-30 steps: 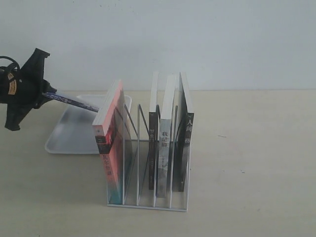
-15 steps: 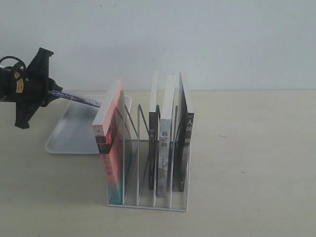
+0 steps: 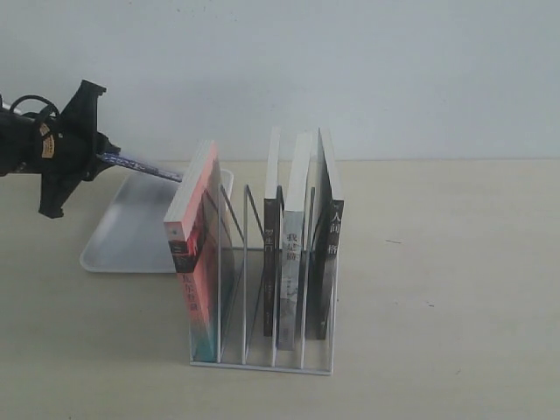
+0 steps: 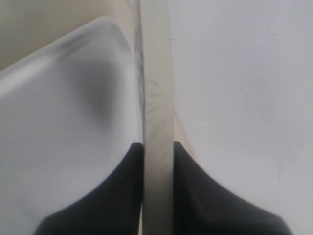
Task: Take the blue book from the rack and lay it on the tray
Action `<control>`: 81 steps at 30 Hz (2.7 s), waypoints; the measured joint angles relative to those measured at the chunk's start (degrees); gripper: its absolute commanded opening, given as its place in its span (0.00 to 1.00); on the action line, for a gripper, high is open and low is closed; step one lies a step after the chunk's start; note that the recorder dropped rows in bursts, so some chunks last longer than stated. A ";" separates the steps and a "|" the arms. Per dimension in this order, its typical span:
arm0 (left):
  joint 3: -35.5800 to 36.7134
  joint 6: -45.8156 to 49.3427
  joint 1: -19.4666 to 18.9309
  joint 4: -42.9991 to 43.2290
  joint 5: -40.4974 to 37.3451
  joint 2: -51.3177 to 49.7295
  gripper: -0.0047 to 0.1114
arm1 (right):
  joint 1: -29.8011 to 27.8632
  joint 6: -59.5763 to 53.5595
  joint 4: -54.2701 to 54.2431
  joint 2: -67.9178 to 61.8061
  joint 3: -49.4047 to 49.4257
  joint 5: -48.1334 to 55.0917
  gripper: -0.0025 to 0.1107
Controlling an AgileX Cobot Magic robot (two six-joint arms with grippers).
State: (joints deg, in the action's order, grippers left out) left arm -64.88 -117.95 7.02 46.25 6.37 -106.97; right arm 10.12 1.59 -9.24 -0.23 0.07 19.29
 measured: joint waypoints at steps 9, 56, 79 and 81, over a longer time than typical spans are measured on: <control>-0.10 0.16 0.00 0.83 0.85 -0.83 0.20 | 0.00 0.00 0.00 0.00 0.00 0.00 0.02; 4.33 -1.93 -4.85 31.70 33.10 12.16 0.28 | 0.00 0.00 0.00 0.00 0.00 0.00 0.02; 16.49 -0.85 -8.62 36.76 60.61 26.34 0.08 | 0.00 0.00 0.00 0.00 0.00 0.00 0.02; 16.49 -0.58 -8.62 36.60 61.10 26.34 0.08 | 0.00 0.00 0.00 0.00 0.00 0.00 0.02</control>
State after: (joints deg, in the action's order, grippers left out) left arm -48.39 -118.53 -1.60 82.85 67.47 -80.63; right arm 10.12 1.59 -9.24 -0.23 0.07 19.29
